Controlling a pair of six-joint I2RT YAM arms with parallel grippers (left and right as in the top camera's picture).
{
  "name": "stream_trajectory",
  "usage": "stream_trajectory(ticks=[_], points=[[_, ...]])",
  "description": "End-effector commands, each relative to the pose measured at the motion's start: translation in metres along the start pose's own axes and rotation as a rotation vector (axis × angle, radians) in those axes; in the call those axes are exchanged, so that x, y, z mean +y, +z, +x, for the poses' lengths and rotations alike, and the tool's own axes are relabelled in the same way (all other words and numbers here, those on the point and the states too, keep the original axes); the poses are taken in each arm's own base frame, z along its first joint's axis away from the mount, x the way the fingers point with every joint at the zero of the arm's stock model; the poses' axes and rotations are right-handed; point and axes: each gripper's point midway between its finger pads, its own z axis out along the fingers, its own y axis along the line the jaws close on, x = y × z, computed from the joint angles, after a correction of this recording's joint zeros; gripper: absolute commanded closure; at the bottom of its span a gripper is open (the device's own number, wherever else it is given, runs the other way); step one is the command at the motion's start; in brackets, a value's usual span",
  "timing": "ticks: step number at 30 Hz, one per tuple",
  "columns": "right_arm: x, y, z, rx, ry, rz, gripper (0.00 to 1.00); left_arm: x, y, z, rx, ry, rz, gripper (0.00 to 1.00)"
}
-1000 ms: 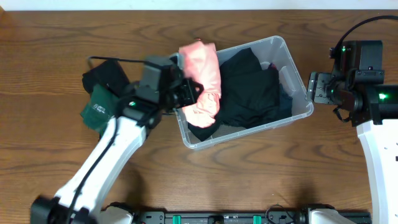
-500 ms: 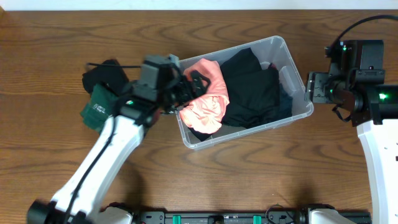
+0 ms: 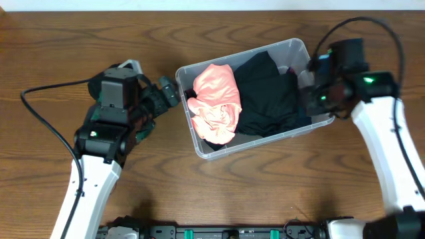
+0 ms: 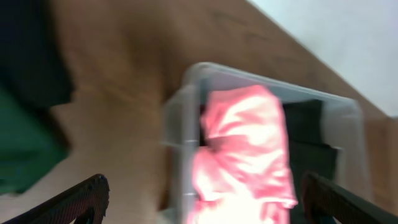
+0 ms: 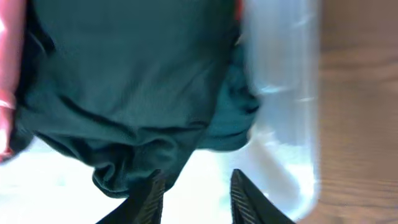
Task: Pack container
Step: 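Drop the pink garment into the bin with the left gripper, then grasp the green taped garment with the left gripper and lift it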
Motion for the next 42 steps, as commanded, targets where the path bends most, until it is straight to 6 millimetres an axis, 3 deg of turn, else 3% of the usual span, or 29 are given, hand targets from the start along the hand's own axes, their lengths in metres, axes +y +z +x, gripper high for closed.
stream_trajectory(ticks=[1,5,8,11,14,18,21,24,25,26,27,30,33,42], points=[[0.01,0.025,0.025,0.124,-0.023,-0.017,0.71,0.018,0.0,-0.008,-0.016,-0.006,-0.067,0.02],[0.009,0.037,0.058,0.264,0.026,-0.014,0.77,0.029,-0.001,-0.011,-0.012,-0.01,-0.096,0.02],[0.015,0.034,0.083,0.364,0.052,-0.025,0.78,0.034,-0.002,-0.014,-0.02,-0.012,-0.107,0.02],[0.02,0.032,0.09,0.393,0.038,-0.025,0.76,0.039,-0.003,-0.017,-0.026,-0.022,-0.116,0.02],[0.022,0.036,0.081,0.353,0.028,-0.027,0.75,0.043,-0.003,-0.019,-0.035,-0.021,-0.133,0.02],[0.02,0.042,0.052,0.232,0.003,-0.019,0.67,0.051,-0.005,-0.018,-0.023,0.025,-0.16,0.02],[0.019,0.032,0.029,0.14,-0.017,-0.019,0.51,0.078,-0.012,-0.024,-0.035,-0.006,-0.248,0.02],[0.004,0.004,0.005,0.024,-0.01,0.053,0.46,0.111,-0.022,-0.035,-0.054,-0.057,-0.323,0.02],[-0.003,-0.007,-0.002,-0.016,-0.001,0.084,0.41,0.123,-0.026,-0.04,-0.064,-0.072,-0.347,0.02],[-0.012,-0.021,-0.01,-0.063,0.011,0.119,0.17,0.138,-0.031,-0.045,-0.076,-0.09,-0.374,0.02],[-0.02,-0.033,-0.014,-0.101,0.026,0.144,0.01,0.15,-0.035,-0.05,-0.082,-0.103,-0.393,0.02],[-0.032,-0.061,-0.02,-0.193,0.079,0.16,0.01,0.183,-0.04,-0.055,-0.073,-0.186,-0.419,0.02],[-0.04,-0.074,-0.017,-0.224,0.107,0.167,0.01,0.207,-0.029,-0.048,-0.009,-0.29,-0.396,0.02],[-0.046,-0.077,-0.014,-0.225,0.143,0.176,0.01,0.243,0.047,0.012,0.35,-0.454,-0.318,0.02]])
